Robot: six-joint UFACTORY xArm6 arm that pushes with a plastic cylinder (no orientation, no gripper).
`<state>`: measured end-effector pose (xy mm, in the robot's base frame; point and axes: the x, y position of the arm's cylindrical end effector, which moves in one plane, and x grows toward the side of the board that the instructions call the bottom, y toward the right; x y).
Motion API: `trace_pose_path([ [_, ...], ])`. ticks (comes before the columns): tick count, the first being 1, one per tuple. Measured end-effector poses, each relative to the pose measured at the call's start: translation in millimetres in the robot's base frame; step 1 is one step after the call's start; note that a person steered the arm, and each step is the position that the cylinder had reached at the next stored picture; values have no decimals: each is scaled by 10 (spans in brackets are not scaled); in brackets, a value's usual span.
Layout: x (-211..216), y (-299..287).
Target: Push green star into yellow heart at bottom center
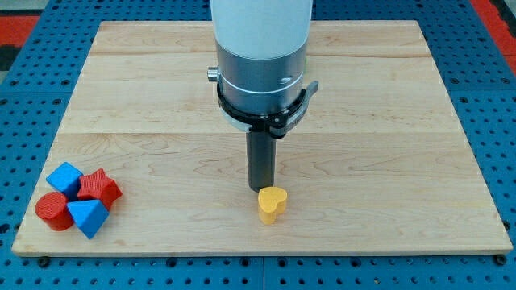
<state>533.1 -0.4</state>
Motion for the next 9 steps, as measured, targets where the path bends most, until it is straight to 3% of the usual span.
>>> trace_pose_path([
  [2,-242,-160],
  [4,-1416,-550],
  [8,-2720,247],
  [9,-2651,307],
])
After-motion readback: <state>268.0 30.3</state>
